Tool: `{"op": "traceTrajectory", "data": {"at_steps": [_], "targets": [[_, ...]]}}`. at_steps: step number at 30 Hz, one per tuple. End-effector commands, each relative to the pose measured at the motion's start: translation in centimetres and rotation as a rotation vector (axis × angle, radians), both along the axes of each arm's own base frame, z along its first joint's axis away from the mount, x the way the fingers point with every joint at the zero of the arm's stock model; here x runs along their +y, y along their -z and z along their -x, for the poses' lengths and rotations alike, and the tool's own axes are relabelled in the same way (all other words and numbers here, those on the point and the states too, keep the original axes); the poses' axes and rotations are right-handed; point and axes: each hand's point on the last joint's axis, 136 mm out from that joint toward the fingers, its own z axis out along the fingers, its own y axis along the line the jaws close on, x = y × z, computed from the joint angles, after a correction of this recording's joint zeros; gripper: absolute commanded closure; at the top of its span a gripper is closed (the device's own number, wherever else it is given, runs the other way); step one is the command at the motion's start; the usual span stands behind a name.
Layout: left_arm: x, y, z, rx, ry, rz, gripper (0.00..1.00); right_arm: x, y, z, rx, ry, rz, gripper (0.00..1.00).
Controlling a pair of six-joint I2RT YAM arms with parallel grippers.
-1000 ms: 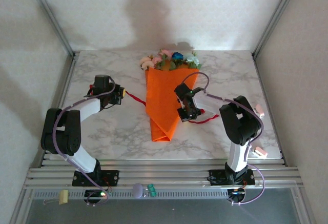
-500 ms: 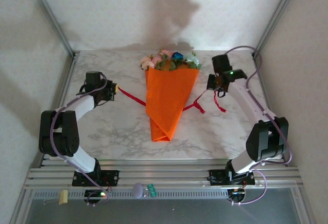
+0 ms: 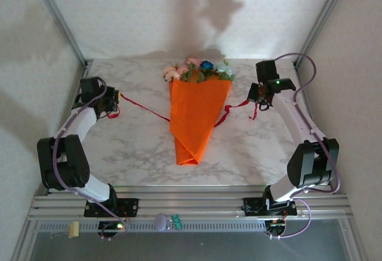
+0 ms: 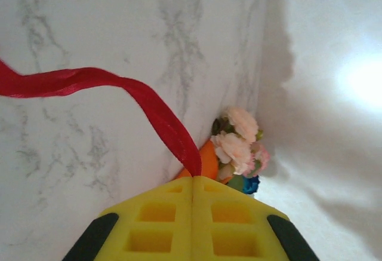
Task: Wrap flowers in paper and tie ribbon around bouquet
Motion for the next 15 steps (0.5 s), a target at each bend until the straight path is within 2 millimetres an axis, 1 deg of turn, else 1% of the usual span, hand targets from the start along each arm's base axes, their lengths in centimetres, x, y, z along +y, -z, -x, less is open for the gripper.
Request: {"op": "traceTrajectory", "data": {"at_steps": [1, 2, 3, 5, 6, 8, 11, 12, 13, 15], "targets": [[-2.0, -3.3, -0.3, -0.054, 0.088, -0.050, 1.00, 0.4, -0.2, 1.5, 0.006, -0.005, -0.026, 1.00], [-3.6, -3.8, -0.4, -0.059, 0.137, -0.057, 1.00, 0.4, -0.1, 1.8, 0.009, -0.007, -0.029, 1.00], [-5.1, -3.9, -0.4, -0.052, 0.183, -0.061, 1.00, 0.5, -0.2, 2.1, 0.005, -0.010, -0.030, 1.00], [-8.5, -4.2, 0.1, -0.039, 0.283, -0.079, 1.00, 0.3, -0.9, 2.4, -0.019, -0.009, -0.027, 1.00], [-9.6, -4.5, 0.4, -0.038, 0.310, -0.090, 1.00, 0.1, -1.2, 2.5, -0.028, -0.004, -0.020, 1.00], [-11.3, -5.4, 0.9, -0.049, 0.339, -0.121, 1.00, -0.5, -2.7, 2.6, -0.062, 0.014, 0.001, 1.00], [-13.0, -7.3, 0.5, -0.077, 0.370, -0.178, 1.00, -0.5, -4.7, 2.5, -0.119, 0.003, 0.003, 1.00], [-13.7, -7.9, 0.2, -0.083, 0.389, -0.190, 1.00, -0.3, -4.9, 2.6, -0.123, -0.005, -0.003, 1.00], [-14.9, -8.4, -0.2, -0.086, 0.420, -0.200, 1.00, 0.1, -5.1, 2.6, -0.124, -0.018, -0.015, 1.00], [-17.4, -9.1, -0.9, -0.089, 0.485, -0.226, 1.00, 1.1, -4.8, 3.0, -0.111, -0.047, -0.025, 1.00]]}}
